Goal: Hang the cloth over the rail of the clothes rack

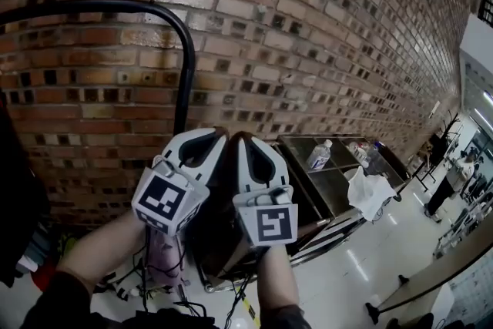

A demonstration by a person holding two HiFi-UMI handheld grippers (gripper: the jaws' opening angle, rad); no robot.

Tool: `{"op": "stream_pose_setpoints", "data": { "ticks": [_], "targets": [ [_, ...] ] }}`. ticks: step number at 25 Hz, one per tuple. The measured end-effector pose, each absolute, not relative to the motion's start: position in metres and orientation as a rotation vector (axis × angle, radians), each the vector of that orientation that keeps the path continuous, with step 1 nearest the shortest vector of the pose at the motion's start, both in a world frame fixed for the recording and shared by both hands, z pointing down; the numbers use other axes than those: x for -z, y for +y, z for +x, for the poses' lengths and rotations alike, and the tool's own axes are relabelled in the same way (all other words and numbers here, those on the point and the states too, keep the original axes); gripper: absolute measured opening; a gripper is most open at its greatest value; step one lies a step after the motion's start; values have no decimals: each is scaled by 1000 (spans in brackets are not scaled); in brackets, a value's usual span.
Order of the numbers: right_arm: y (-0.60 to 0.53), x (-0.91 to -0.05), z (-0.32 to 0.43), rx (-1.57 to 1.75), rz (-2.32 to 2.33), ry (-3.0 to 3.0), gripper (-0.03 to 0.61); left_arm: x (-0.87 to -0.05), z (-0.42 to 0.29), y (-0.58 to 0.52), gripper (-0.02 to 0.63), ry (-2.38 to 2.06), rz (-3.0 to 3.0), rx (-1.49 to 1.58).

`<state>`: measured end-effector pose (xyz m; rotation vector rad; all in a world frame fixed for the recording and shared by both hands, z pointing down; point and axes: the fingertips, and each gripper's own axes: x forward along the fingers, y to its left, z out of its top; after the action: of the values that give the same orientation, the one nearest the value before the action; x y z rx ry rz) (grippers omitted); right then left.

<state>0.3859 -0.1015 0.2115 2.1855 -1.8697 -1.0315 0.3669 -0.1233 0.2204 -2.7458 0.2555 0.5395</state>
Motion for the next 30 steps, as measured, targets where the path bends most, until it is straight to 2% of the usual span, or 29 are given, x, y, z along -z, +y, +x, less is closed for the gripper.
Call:
{"op": "stream_pose_setpoints", "data": {
  "ticks": [10, 15, 22, 30],
  "targets": [
    [-125, -129, 453, 1141, 2250, -1877, 38, -143, 436, -149, 20, 228, -2744, -630],
    [-131, -92, 473, 1346, 2264, -1839, 37, -106, 451, -159, 20, 251, -2675, -783],
    [-151, -48, 477, 1528, 2270, -1875, 37, -57, 464, -182, 20, 291, -2532, -845],
    [-182, 1, 496, 1508, 2293, -2089, 37, 6, 472, -217, 20, 219, -2560, -892]
  ]
}}
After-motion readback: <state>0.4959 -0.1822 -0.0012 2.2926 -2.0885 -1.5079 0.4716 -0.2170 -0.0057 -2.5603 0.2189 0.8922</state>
